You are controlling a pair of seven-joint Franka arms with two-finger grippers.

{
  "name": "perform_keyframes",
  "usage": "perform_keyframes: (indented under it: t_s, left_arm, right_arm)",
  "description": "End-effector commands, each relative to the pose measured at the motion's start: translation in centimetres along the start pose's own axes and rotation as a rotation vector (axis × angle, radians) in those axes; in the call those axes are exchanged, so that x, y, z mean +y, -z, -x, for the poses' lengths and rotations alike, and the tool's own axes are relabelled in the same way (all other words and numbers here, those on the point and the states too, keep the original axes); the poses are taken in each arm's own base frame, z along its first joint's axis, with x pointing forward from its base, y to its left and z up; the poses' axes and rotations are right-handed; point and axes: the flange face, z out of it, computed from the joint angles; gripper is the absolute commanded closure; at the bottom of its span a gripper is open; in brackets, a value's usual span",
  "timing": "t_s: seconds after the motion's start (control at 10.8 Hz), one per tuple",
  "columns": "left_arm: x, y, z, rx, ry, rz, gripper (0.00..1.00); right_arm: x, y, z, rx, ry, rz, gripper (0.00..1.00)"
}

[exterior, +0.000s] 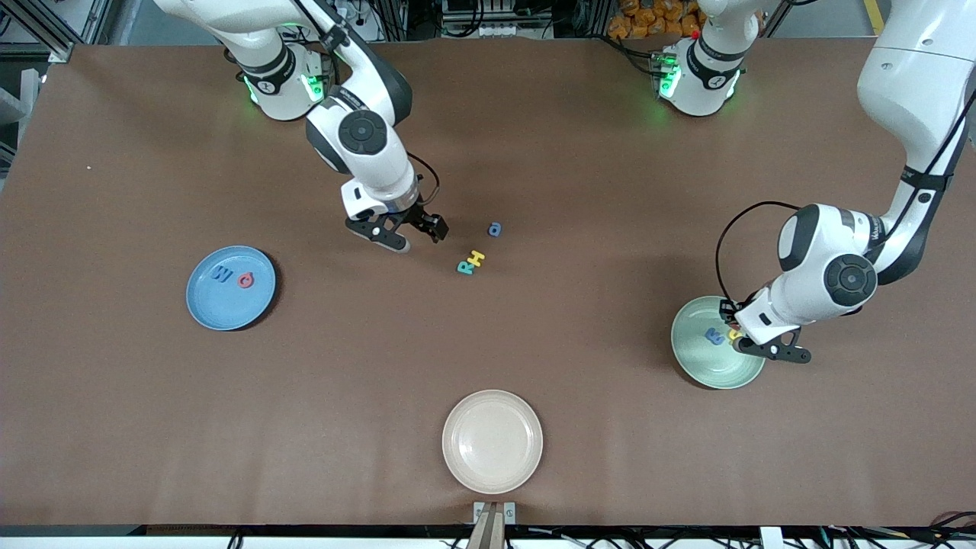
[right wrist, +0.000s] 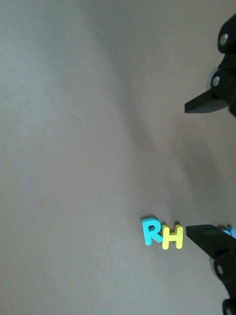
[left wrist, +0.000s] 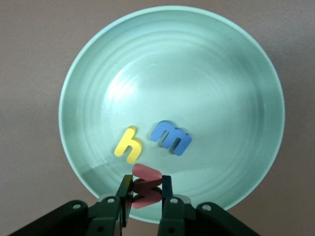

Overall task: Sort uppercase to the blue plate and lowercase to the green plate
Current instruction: 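Drop the W on the green plate while the right gripper grasps H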

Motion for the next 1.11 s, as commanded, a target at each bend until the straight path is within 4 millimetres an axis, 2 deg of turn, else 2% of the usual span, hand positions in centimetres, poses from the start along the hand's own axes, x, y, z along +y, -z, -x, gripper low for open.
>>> perform_keyframes:
  t_s: [0.0, 0.09, 0.19, 0.28, 0.37, 0.65, 0.74, 1.02]
  left_arm:
    - [0.2, 0.2, 0.0, 0.012, -0.016, 0.000, 1.00]
    - [0.2, -0.1, -0.1, 0.010, -0.026, -0.009, 0.94]
    - [0.1, -0.1, -0.3, 0.012, -0.031, -0.015, 0.49]
    - [0.1, -0.1, -0.3, 0.014, -0.030, -0.014, 0.11]
    - [0.1, -0.1, -0.3, 0.014, -0.029, -0.015, 0.00]
    - [-0.5, 1.3, -0.7, 0.037, -0.027, -0.025, 0.00]
    - [-1.2, 2.0, -0.7, 0.047, -0.015, -0.029, 0.00]
    - [-1.4, 3.6, -1.1, 0.074, -0.012, -0.038, 0.00]
  right_arm:
    - [-3.1, -1.3, 1.2, -0.009, -0.062, -0.014, 0.00]
    - [-3.9, -1.5, 1.7, -0.017, -0.061, -0.020, 0.00]
    - [-4.1, -2.1, 1.7, -0.028, -0.064, -0.017, 0.00]
    - [-4.9, -3.0, 1.9, -0.041, -0.075, -0.018, 0.00]
    - [-6.2, -3.7, 2.4, -0.041, -0.081, -0.024, 0.00]
    - [-8.1, -6.5, 1.9, 0.002, -0.103, -0.019, 0.00]
    - [-9.3, -6.5, 2.4, 0.012, -0.120, -0.034, 0.00]
    - [-9.5, -7.6, 1.4, 0.048, -0.113, -0.023, 0.00]
